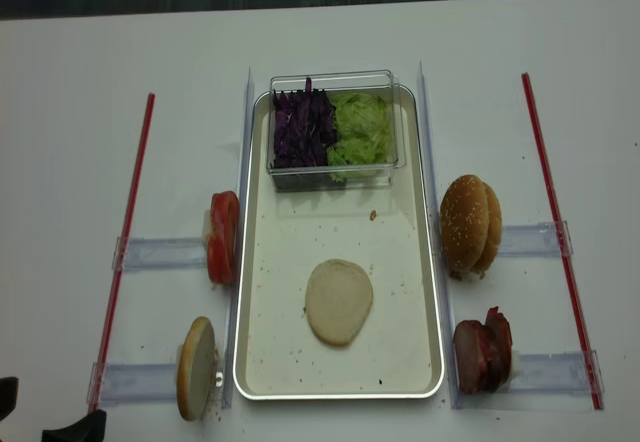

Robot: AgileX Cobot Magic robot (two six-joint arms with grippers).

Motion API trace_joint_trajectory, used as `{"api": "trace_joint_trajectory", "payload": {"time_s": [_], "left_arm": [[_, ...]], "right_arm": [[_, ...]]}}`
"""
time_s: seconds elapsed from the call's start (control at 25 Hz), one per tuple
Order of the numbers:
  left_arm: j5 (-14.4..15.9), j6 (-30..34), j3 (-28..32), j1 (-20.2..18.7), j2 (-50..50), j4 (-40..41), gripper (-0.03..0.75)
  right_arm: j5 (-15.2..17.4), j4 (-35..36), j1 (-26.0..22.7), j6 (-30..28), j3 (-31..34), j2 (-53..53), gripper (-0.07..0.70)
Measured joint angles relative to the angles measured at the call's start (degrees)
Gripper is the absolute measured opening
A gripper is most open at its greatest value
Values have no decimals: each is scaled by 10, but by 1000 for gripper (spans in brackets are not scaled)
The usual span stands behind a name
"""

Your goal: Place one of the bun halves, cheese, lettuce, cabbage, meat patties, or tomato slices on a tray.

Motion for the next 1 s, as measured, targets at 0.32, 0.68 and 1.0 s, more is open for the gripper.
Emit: {"api": "trace_joint_trajectory", "payload": {"time_s": [0.32,0.68,1.0], "left_arm": [[-36,0,22,0,0,5,599],[-39,0,22,0,0,5,599],[-39,0,24,0,0,5,599]], "right_arm": [[0,0,0,-4,0,0,571],[0,0,0,-4,0,0,571],[0,0,0,-4,0,0,571]]}}
